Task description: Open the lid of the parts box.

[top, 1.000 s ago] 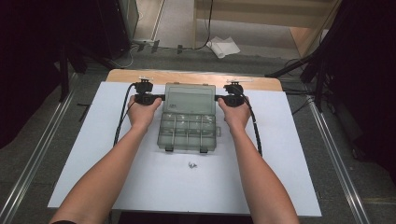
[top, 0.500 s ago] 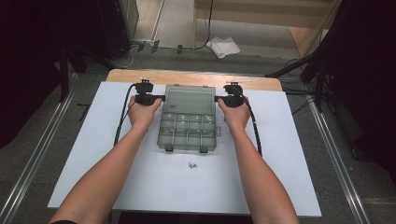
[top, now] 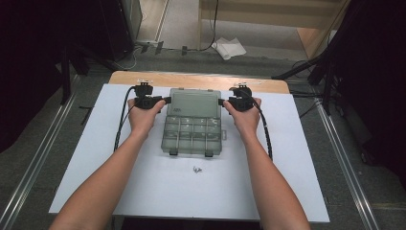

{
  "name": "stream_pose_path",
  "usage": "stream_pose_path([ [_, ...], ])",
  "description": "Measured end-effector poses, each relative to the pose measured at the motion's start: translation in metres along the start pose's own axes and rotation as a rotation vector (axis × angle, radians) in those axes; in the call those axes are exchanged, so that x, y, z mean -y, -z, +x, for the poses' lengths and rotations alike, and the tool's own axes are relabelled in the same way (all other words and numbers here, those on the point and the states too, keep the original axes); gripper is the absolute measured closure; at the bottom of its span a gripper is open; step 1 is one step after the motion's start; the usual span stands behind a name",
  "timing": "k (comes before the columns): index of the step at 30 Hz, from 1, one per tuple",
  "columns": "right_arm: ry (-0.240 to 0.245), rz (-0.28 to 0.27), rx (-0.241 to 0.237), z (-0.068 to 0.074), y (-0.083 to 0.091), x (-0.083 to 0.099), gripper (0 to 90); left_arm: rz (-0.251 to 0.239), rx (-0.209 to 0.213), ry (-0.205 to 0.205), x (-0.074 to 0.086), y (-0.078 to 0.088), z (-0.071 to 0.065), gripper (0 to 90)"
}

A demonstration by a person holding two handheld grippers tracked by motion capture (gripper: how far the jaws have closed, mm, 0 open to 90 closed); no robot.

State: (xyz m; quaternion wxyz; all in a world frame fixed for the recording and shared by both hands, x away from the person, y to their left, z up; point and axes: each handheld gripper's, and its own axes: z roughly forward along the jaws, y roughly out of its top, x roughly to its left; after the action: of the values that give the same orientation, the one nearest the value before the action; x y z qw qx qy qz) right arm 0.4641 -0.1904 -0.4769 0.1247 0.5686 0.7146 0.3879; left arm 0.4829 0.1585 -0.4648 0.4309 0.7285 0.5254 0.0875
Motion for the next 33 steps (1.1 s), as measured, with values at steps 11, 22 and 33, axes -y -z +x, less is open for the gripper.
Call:
stream_pose_path([
  [11,0.069,0.033,-0.105,0.009,0.018,0.003,0.0,-0.101,0.05,-0.079,0.005,0.03,-0.015,9.5],
  [22,0.134,0.082,-0.14,0.019,0.033,0.017,0.0,-0.161,0.091,-0.134,0.027,0.056,-0.022,0.0],
  [33,0.199,0.102,-0.164,0.033,0.051,0.033,0.0,-0.208,0.095,-0.223,0.049,0.083,-0.031,0.0],
])
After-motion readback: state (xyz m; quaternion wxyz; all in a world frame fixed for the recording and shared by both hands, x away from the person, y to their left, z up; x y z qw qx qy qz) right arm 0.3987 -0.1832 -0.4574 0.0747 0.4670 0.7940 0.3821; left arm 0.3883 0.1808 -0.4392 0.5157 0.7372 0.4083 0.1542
